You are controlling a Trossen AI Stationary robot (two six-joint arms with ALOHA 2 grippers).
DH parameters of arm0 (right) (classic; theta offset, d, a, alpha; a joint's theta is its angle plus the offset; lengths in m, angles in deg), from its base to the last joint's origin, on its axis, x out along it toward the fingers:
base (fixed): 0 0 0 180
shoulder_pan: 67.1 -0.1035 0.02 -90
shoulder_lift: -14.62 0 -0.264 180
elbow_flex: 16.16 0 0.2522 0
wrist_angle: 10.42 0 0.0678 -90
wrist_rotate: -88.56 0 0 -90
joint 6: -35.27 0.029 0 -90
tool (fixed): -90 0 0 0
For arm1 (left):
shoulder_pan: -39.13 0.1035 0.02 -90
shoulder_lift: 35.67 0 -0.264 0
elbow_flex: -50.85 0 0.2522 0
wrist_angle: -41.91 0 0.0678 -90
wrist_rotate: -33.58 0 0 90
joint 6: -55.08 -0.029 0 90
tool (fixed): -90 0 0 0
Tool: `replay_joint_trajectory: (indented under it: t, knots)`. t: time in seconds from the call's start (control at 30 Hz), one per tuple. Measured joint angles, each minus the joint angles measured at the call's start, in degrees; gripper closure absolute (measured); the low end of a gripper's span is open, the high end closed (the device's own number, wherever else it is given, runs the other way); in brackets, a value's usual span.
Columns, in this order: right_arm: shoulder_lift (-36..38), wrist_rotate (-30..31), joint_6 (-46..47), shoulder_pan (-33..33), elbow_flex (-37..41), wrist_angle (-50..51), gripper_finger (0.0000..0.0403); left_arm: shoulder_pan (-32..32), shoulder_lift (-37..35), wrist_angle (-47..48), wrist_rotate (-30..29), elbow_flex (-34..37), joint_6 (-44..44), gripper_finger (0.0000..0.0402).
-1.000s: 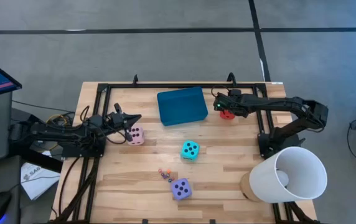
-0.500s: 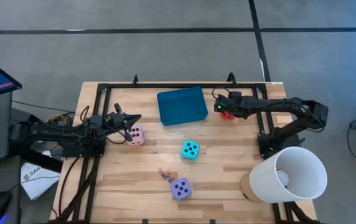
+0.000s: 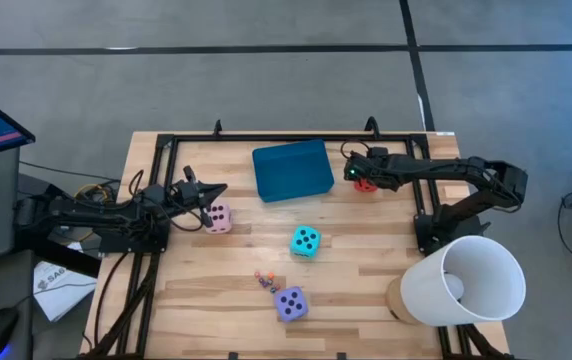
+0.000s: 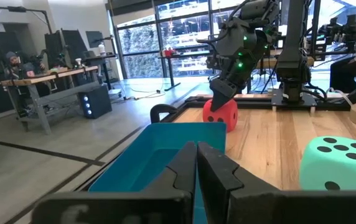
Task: Pick & Place Dice
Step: Put the large red dice into the blue bin
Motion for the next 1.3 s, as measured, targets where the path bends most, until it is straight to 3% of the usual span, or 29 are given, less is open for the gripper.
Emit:
replay_joint_trajectory:
  t: [1.3]
  knots:
    - [0.00, -1.88, -4.33, -0.07, 0.02, -0.82, 0.0003, 0.00, 0.01, 0.02, 0.22, -0.02, 0.00, 0.0396]
